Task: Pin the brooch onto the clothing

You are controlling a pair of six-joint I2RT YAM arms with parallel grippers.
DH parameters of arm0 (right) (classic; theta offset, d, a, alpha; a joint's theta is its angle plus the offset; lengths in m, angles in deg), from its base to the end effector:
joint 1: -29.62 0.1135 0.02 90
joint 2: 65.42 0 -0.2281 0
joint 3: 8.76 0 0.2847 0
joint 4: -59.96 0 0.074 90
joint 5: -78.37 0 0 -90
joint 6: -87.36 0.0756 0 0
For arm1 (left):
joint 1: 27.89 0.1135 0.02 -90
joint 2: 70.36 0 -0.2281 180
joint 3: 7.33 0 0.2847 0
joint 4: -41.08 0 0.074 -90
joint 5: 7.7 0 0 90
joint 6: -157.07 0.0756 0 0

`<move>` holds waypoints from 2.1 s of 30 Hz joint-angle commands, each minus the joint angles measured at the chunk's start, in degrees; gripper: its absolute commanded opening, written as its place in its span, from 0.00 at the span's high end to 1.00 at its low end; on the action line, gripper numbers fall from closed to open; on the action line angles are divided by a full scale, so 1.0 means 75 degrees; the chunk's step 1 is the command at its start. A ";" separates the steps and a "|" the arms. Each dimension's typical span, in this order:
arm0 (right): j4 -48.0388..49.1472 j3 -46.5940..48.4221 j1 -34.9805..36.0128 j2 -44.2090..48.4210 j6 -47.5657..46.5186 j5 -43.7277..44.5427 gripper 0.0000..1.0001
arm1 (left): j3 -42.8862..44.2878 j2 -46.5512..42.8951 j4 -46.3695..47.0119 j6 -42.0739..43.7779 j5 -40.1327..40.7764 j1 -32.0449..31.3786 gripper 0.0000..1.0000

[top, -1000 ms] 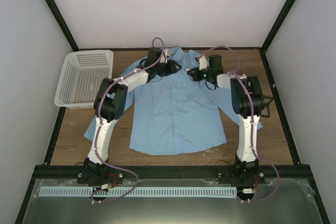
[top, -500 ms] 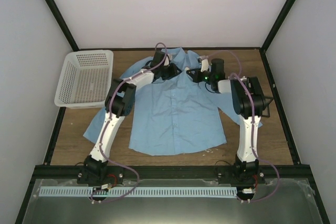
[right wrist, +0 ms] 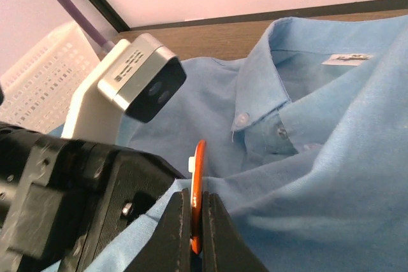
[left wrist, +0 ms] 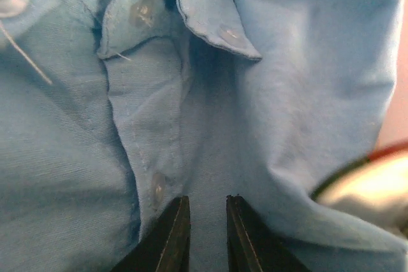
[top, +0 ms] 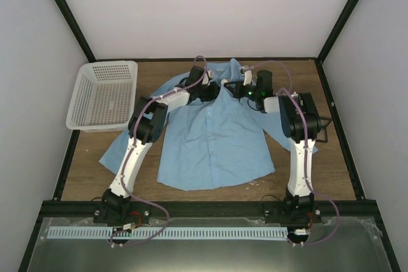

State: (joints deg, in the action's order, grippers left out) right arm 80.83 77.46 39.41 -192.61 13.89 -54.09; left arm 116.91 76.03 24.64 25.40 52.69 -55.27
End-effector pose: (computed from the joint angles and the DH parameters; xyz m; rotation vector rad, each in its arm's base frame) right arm 0.4788 0.1344 0.0639 -0.4005 1.9139 1.0141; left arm 0.5004 -0.3012 0.0453 0.0045 2.4352 -1.1851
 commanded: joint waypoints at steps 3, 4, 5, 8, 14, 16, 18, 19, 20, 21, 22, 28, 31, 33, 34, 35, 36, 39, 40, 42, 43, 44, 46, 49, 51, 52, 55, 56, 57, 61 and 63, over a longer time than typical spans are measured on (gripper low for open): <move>0.1115 0.0470 -0.0155 -0.0162 0.0457 -0.0539 0.99 | -0.0676 -0.0691 -0.0658 0.1390 0.0580 -0.0201 0.81; 0.1225 0.0427 -0.0192 -0.0146 0.0536 -0.0648 0.99 | -0.0730 -0.0819 -0.0760 0.1684 0.0878 -0.0180 0.81; 0.1325 0.0366 -0.0226 -0.0105 0.0592 -0.0709 0.99 | -0.0782 -0.0983 -0.0821 0.1933 0.1043 -0.0161 0.82; 0.1535 0.0322 -0.0261 -0.0029 0.0793 -0.0754 0.99 | -0.0798 -0.1164 -0.0919 0.2234 0.1105 -0.0051 0.80; 0.1455 0.0256 -0.0366 -0.0020 0.0744 -0.0864 0.99 | -0.1054 -0.1640 -0.0620 0.2207 0.0160 0.0302 0.60; 0.1424 0.0234 -0.0375 -0.0017 0.0679 -0.1060 0.99 | -0.1292 -0.1937 -0.0106 0.2244 -0.0370 0.0412 0.52; 0.1324 0.0274 -0.0378 -0.0045 0.0658 -0.1231 0.99 | -0.1577 -0.2146 0.0506 0.2128 -0.0924 0.0508 0.42; 0.1295 0.0254 -0.0381 -0.0030 0.0655 -0.1258 0.99 | -0.1731 -0.2206 0.0812 0.2038 -0.1260 0.0530 0.37; 0.1310 0.0232 -0.0386 -0.0016 0.0655 -0.1305 0.99 | -0.1778 -0.2214 0.1031 0.1943 -0.1557 0.0533 0.33; 0.1331 0.0208 -0.0382 -0.0010 0.0656 -0.1361 0.99 | -0.1788 -0.2184 0.1234 0.1774 -0.1850 0.0527 0.30; 0.1338 0.0202 -0.0379 -0.0015 0.0680 -0.1385 0.99 | -0.1810 -0.2123 0.1420 0.1606 -0.2130 0.0513 0.29; 0.1525 0.0224 -0.0382 -0.0025 0.0953 -0.1504 0.99 | -0.2022 -0.1640 0.2247 0.0865 -0.2741 0.0376 0.39; 0.1820 0.0137 -0.0379 0.0014 0.1145 -0.1541 0.99 | -0.1845 -0.1301 0.2028 0.0917 -0.2475 0.0280 0.49; 0.1936 0.0155 -0.0385 -0.0002 0.1275 -0.1632 0.99 | -0.1546 -0.1019 0.1685 0.0969 -0.2372 0.0286 0.59; 0.2005 0.0160 -0.0382 -0.0008 0.1324 -0.1687 0.99 | -0.1457 -0.0915 0.1625 0.1006 -0.2330 0.0293 0.63; 0.2093 0.0161 -0.0380 -0.0025 0.1374 -0.1754 0.99 | -0.1409 -0.0848 0.1614 0.1025 -0.2297 0.0282 0.69; 0.2173 0.0148 -0.0382 -0.0041 0.1429 -0.1812 0.99 | -0.1351 -0.0769 0.1589 0.1051 -0.2313 0.0267 0.75; 0.2538 0.0133 -0.0380 -0.0115 0.1665 -0.1936 0.99 | -0.1196 -0.0618 0.1355 0.1123 -0.2363 0.0191 0.91; 0.2686 0.0133 -0.0386 -0.0156 0.1784 -0.1951 0.99 | -0.1246 -0.0612 0.1371 0.1142 -0.2383 0.0177 0.93; 0.3013 0.0164 -0.0387 -0.0283 0.2062 -0.2043 0.99 | -0.1476 -0.0697 0.1367 0.1187 -0.2334 0.0147 0.97; 0.3140 0.0168 -0.0385 -0.0363 0.2152 -0.2100 0.99 | -0.1582 -0.0774 0.1364 0.1235 -0.2334 0.0155 0.97; 0.3206 0.0168 -0.0391 -0.0396 0.2169 -0.2162 0.99 | -0.1676 -0.0889 0.1314 0.1329 -0.2319 0.0174 0.95; 0.3156 0.0154 -0.0417 -0.0428 0.2095 -0.2231 0.99 | -0.1830 -0.1146 0.1188 0.1500 -0.2288 0.0256 0.85; 0.3164 0.0132 -0.0490 -0.0476 0.2051 -0.2353 0.99 | -0.2068 -0.1510 0.1400 0.1431 -0.2580 0.0515 0.63; 0.3126 0.0138 -0.0506 -0.0489 0.1996 -0.2404 0.99 | -0.2278 -0.1761 0.1724 0.1319 -0.2758 0.0685 0.55; 0.3092 0.0160 -0.0513 -0.0490 0.1918 -0.2453 0.99 | -0.2322 -0.1865 0.1780 0.1370 -0.2796 0.0747 0.51; 0.2935 0.0219 -0.0508 -0.0490 0.1754 -0.2537 0.99 | -0.2218 -0.2120 0.1705 0.1665 -0.2734 0.0836 0.43; 0.2891 0.0232 -0.0507 -0.0490 0.1727 -0.2549 0.99 | -0.2114 -0.2131 0.1646 0.1730 -0.2697 0.0856 0.42; 0.2851 0.0248 -0.0507 -0.0498 0.1713 -0.2566 0.99 | -0.1965 -0.2085 0.1563 0.1759 -0.2669 0.0887 0.40; 0.2848 0.0228 -0.0507 -0.0504 0.1686 -0.2638 0.99 | -0.1335 -0.1797 0.1423 0.1553 -0.2462 0.0932 0.31; 0.2892 0.0227 -0.0507 -0.0510 0.1698 -0.2675 0.99 | -0.1024 -0.1594 0.1508 0.1342 -0.2380 0.0933 0.27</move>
State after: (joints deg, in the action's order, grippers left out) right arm 100.81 77.77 35.95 -195.98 27.84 -72.16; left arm 104.65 62.56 35.55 36.38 33.92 -47.94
